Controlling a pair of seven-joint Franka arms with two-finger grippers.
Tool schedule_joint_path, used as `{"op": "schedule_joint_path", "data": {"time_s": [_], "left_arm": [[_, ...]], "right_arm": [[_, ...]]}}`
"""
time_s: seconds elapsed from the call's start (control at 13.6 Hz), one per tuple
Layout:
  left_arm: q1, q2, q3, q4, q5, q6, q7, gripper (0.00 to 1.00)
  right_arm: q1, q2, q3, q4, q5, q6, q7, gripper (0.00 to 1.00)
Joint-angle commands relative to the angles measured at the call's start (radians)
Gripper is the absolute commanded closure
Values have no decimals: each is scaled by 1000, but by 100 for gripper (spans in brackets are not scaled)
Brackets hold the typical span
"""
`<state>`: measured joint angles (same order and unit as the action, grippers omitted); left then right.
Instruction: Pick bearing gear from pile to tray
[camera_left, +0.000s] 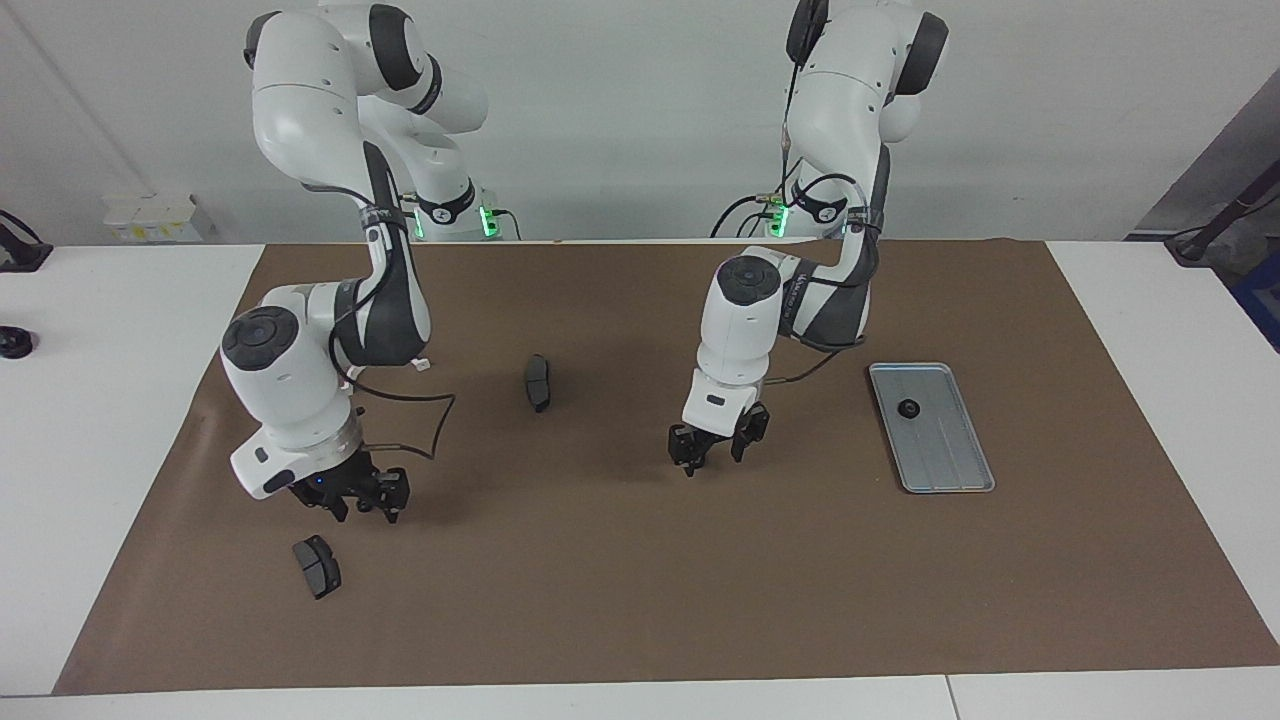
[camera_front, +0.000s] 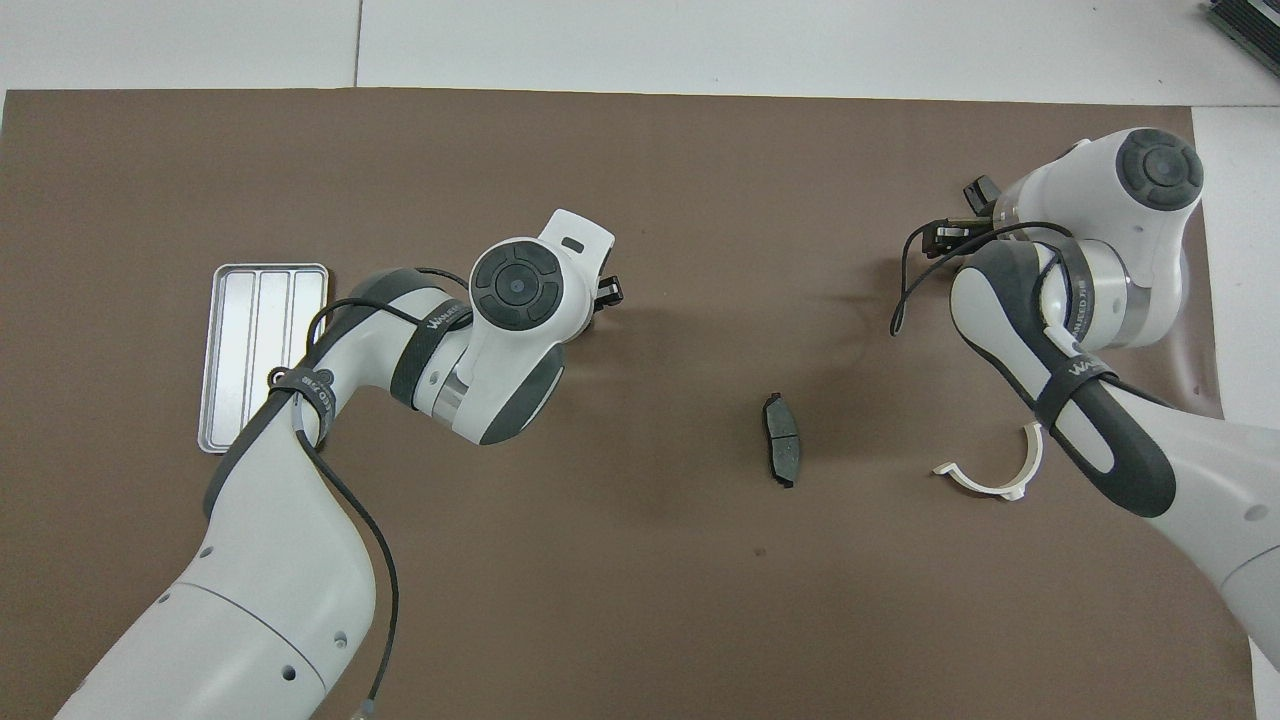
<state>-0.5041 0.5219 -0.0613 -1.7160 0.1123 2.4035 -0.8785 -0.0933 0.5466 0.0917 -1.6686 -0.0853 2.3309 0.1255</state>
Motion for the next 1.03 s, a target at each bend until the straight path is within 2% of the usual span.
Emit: {"op": "schedule_joint_path", "data": {"time_s": [0.0, 0.15, 0.59, 0.66, 0.74, 0.96], "left_arm": [[-27, -26, 18, -47, 26, 23, -27, 35], [-27, -26, 18, -47, 26, 25, -27, 44], [-47, -14, 21, -40, 30, 23, -30, 45], [-44, -14, 23, -34, 39, 20, -27, 62], [-36, -11, 29, -21, 52, 14, -23, 100], [-13, -16, 29, 24, 59, -21, 6, 100]], "right_arm": [[-31, -36, 13, -56, -19, 7, -14, 40], [-34, -40, 10, -54, -39, -27, -14, 43], [-46, -42, 13, -59, -56, -28, -7, 52], [-45, -43, 13, -66, -56, -25, -4, 52], [-45, -45, 14, -72, -56, -21, -3, 55], [-42, -50, 14, -83, -56, -18, 0, 61]]}}
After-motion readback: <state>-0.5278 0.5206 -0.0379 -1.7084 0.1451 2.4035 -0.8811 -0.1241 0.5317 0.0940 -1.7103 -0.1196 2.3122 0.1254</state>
